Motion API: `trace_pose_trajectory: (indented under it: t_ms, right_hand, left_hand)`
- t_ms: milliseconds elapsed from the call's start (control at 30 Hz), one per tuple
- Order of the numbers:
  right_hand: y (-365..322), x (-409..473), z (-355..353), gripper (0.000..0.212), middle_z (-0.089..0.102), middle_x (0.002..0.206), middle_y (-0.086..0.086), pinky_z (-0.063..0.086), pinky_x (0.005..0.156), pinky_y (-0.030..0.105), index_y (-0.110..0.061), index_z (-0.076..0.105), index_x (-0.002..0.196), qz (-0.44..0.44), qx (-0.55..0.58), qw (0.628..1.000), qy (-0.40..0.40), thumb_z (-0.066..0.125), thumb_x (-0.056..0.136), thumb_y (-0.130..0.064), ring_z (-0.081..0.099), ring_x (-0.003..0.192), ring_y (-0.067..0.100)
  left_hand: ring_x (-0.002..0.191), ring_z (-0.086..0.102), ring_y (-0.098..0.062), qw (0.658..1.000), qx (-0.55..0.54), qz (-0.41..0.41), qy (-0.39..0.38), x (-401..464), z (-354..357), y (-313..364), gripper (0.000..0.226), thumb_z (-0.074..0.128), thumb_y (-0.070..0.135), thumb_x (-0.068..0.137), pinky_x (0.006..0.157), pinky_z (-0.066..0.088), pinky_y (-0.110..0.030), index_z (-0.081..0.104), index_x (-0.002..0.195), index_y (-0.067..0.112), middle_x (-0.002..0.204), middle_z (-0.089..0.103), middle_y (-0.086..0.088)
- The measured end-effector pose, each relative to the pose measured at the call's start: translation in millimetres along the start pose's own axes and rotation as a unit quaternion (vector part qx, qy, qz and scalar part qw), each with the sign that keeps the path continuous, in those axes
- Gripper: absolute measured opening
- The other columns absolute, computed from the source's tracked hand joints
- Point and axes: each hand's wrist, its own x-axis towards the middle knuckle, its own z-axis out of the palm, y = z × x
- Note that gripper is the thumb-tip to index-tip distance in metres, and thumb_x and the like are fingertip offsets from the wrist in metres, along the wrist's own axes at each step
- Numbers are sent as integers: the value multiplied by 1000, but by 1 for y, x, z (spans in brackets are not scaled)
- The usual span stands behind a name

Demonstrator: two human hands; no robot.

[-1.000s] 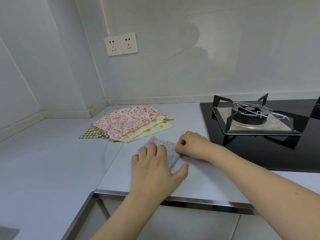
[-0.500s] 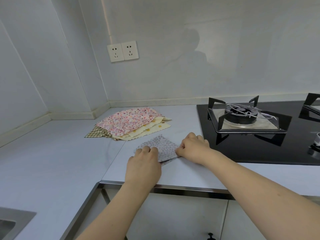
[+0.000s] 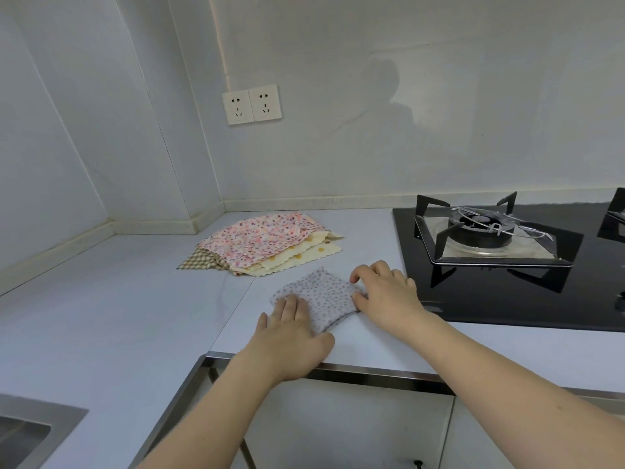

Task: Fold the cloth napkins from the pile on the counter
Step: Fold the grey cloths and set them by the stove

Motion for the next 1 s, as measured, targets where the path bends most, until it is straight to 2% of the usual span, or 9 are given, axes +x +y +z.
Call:
trace_pose_trajectory:
  t_ms: [100, 200, 333, 467, 600, 767, 867, 933, 1000]
  right_hand:
    - [-9, -3, -4, 30, 46, 131, -2, 33, 98, 39, -28, 50, 127, -16, 22, 998, 50, 46, 97, -32, 53, 111, 22]
    - [-27, -8, -10, 38, 55, 129, 0, 36, 98, 37, -21, 57, 127, -28, 22, 992, 118, 36, 101, -39, 52, 115, 22]
    - [-56, -20, 7, 64, 53, 135, 8, 38, 101, 42, -12, 48, 135, -34, -31, 999, 16, 28, 95, -58, 50, 120, 25]
    - [-53, -26, 27, 94, 3, 162, 10, 0, 120, 47, -9, 6, 154, 3, -54, 994, -95, 18, 88, -75, 2, 148, 26]
    - [-51, -24, 28, 99, -10, 161, 13, -10, 118, 48, -12, -4, 154, 9, -83, 989, -120, 10, 83, -80, -9, 148, 30]
    - [-50, -25, 29, 87, -9, 162, 9, -10, 118, 50, -15, -3, 155, 9, -58, 991, -121, 9, 90, -73, -10, 148, 28]
    - [-48, -25, 28, 66, 10, 161, 8, 0, 119, 47, -18, 16, 153, 10, 1, 998, -70, 12, 99, -55, 6, 147, 25]
    - [-46, -24, 27, 55, 27, 152, 7, 11, 117, 43, -16, 29, 147, 36, 26, 999, -13, 16, 102, -45, 22, 140, 25]
    - [-46, -23, 26, 55, 29, 148, 8, 16, 115, 43, -9, 30, 145, 69, -3, 998, 0, 22, 101, -43, 25, 135, 27]
  left_hand:
    - [138, 31, -22, 988, -151, -3, 24, 15, -20, -19, 23, 37, 28, 95, 114, 16, -51, 50, 112, 20, 137, 44, -3]
    - [120, 42, -9, 935, -329, 15, 127, 19, -39, -38, 28, 40, 18, 100, 97, 32, -28, 63, 115, 21, 129, 51, 7]
    - [131, 39, -10, 949, -263, 64, 161, 36, -42, -40, 37, 33, 8, 101, 95, 27, -20, 63, 119, 19, 136, 47, 5]
    - [130, 42, -14, 972, -135, 137, 137, 50, -23, -40, 33, 37, 22, 104, 105, 29, -22, 56, 131, 21, 140, 49, 4]
    - [143, 25, -12, 983, -58, 141, 97, 53, -11, -51, 46, 29, 35, 105, 118, 13, -26, 34, 150, 25, 157, 29, 7]
    - [126, 36, -25, 994, 57, 58, 76, 76, -39, -45, 43, 30, 21, 101, 105, 32, -36, 42, 143, 23, 147, 38, 1]
    - [107, 47, -24, 998, -21, 14, 59, 90, -50, -23, 26, 35, 22, 99, 88, 39, -34, 52, 118, 15, 127, 51, -7]
    - [101, 51, -22, 998, -59, 4, 33, 94, -51, -9, 27, 42, 31, 97, 80, 41, -32, 50, 118, 15, 120, 56, -5]
    - [97, 53, -21, 999, -41, -8, 3, 94, -51, -1, 37, 48, 38, 93, 72, 41, -31, 46, 121, 15, 115, 56, -3]
